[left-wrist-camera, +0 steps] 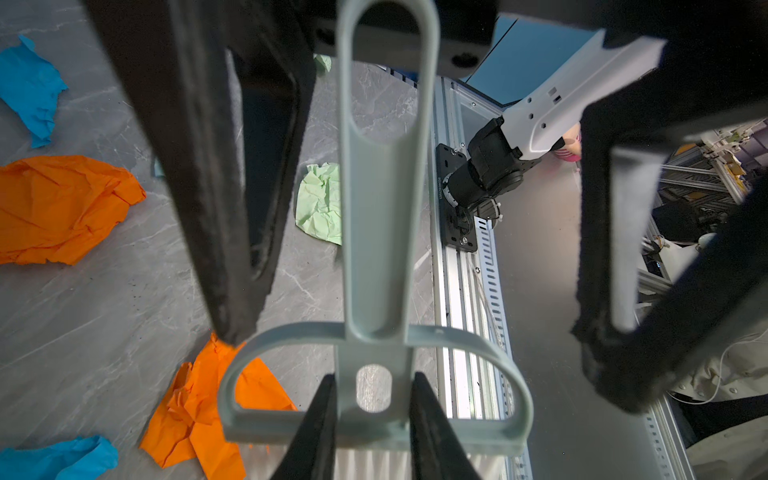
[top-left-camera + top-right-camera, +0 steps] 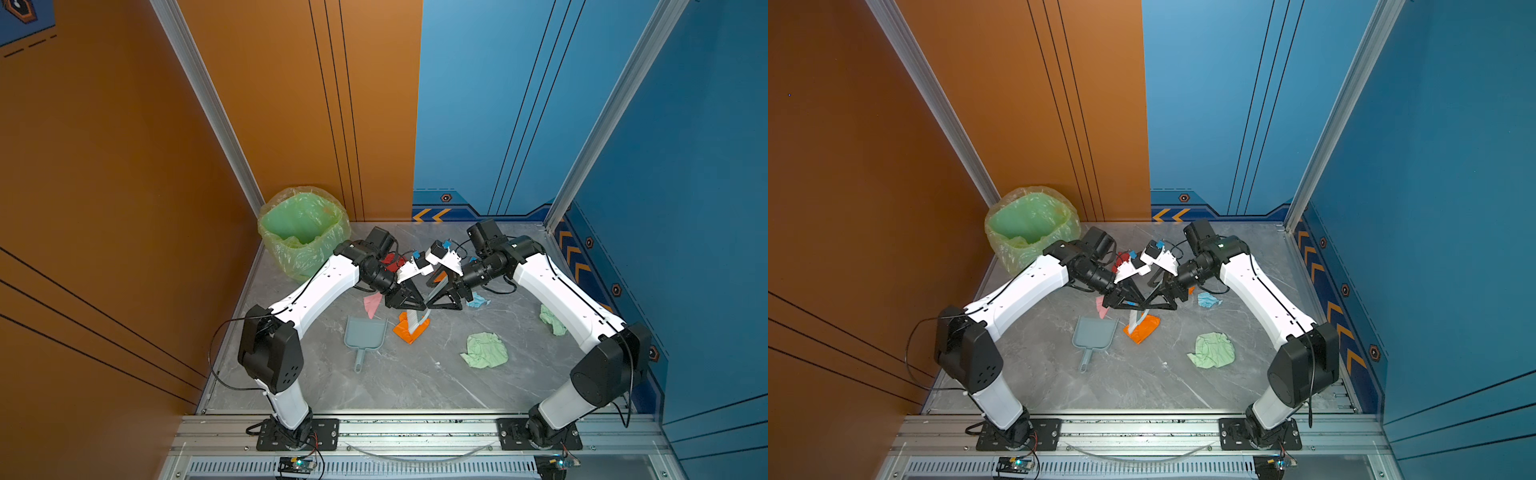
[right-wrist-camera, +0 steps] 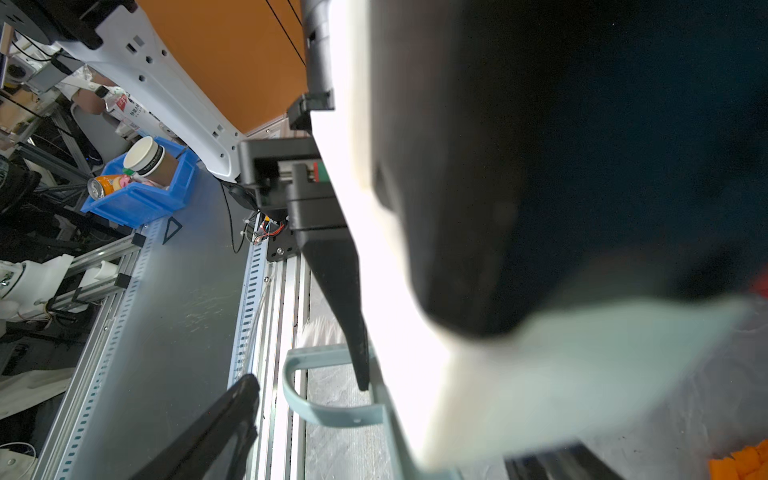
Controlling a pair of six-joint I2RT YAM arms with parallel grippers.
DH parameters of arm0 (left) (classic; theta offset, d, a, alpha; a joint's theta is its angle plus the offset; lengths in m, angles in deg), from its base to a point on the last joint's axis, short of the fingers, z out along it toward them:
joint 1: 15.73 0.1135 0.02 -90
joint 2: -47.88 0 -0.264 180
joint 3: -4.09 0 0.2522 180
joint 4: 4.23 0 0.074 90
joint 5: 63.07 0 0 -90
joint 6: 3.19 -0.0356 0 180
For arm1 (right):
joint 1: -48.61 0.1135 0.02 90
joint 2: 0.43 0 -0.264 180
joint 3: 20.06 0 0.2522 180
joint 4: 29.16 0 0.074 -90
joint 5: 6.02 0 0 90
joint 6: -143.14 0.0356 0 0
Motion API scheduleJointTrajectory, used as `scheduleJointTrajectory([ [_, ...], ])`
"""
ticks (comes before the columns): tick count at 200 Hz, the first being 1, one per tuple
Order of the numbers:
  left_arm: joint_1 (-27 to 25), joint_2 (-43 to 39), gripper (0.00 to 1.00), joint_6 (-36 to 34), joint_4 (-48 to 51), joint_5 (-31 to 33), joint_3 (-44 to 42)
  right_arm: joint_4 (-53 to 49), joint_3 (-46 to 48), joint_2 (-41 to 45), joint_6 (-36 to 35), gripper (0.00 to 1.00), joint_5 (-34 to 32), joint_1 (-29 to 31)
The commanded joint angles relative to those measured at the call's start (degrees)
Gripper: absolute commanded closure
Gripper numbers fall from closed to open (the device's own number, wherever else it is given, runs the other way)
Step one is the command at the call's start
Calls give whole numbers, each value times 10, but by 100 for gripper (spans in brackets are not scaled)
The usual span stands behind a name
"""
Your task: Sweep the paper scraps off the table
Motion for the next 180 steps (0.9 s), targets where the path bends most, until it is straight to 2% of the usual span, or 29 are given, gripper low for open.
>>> scheduleJointTrajectory([
  [1,-5,0,100,-14,14,-22,18,-23,11,-10,-19,13,-5,6],
  [98,-2,-2,100,-19,30,-16,25,-22,18,-10,-29,19,-5,9],
  [180,2,-17,100,-23,30,-16,13,-21,21,-5,-36,20,-10,9],
])
